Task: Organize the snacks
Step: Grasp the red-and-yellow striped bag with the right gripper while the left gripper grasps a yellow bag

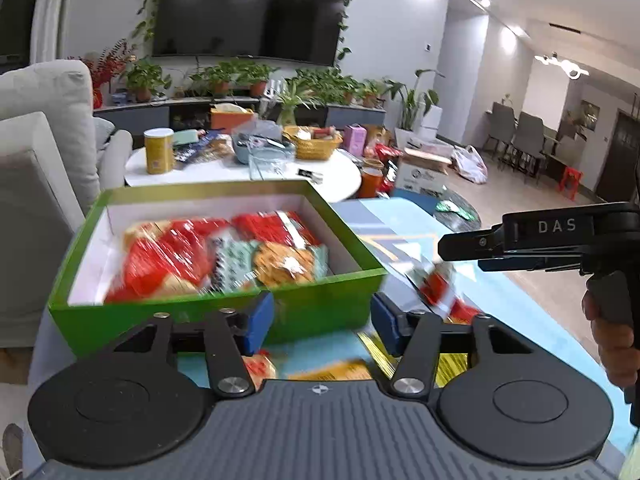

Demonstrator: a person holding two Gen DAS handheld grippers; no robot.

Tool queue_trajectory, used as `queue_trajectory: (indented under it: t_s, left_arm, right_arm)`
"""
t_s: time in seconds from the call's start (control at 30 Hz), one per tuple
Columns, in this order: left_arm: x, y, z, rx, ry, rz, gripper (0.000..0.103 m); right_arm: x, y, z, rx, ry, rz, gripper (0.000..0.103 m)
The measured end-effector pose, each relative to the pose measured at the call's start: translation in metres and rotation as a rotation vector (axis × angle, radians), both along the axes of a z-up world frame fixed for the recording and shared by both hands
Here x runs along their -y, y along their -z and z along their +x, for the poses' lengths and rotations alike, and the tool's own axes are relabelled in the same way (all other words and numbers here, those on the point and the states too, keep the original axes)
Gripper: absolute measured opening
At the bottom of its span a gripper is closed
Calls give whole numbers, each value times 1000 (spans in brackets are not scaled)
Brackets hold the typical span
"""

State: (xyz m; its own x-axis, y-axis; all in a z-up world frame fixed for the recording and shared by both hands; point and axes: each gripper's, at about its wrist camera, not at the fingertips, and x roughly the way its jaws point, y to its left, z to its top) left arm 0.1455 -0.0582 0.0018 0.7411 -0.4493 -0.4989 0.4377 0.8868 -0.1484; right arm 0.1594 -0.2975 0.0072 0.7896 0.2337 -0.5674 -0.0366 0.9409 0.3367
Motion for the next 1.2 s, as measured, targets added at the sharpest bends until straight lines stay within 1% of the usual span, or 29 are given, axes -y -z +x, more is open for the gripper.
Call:
queue_trajectory:
  t_s: [0.13, 0.3, 0.43, 0.6, 0.7, 0.8, 0.83, 0.9, 1.0, 1.1, 1.2]
  left_arm:
    - [15, 6, -13, -35, 31, 13, 55]
    - [33, 15, -20, -70, 63, 36, 55]
    - [45, 21, -19, -98, 75, 59, 55]
    - [56, 28, -14, -130, 88, 79, 56]
    - [60, 32, -9, -156, 94, 70, 56]
    - [63, 37, -4, -193, 107, 38, 56]
    - [65, 39, -2, -206, 109, 33, 57]
    - [68, 42, 0, -212, 101, 42, 64]
    - [71, 45, 3, -212, 85, 58, 64]
    - [71, 45, 7, -229, 84, 42, 64]
    - [73, 45, 12, -230, 78, 46, 64]
  right_arm:
    - [11, 9, -12, -20, 15, -10, 48]
    - [23, 21, -22, -46, 12, -15, 48]
    - [32, 33, -20, -74, 18, 3, 48]
    - [36, 48, -14, -103, -6, 22, 48]
    - [39, 57, -12, -111, -34, 42, 48]
    - [41, 69, -8, -147, -79, 67, 48]
    - [42, 71, -9, -139, -82, 67, 48]
    - [41, 71, -10, -117, -87, 48, 48]
    - [42, 71, -10, -115, -94, 51, 48]
    - [44, 69, -11, -116, -100, 46, 49]
    - [48, 62, -14, -81, -104, 68, 49]
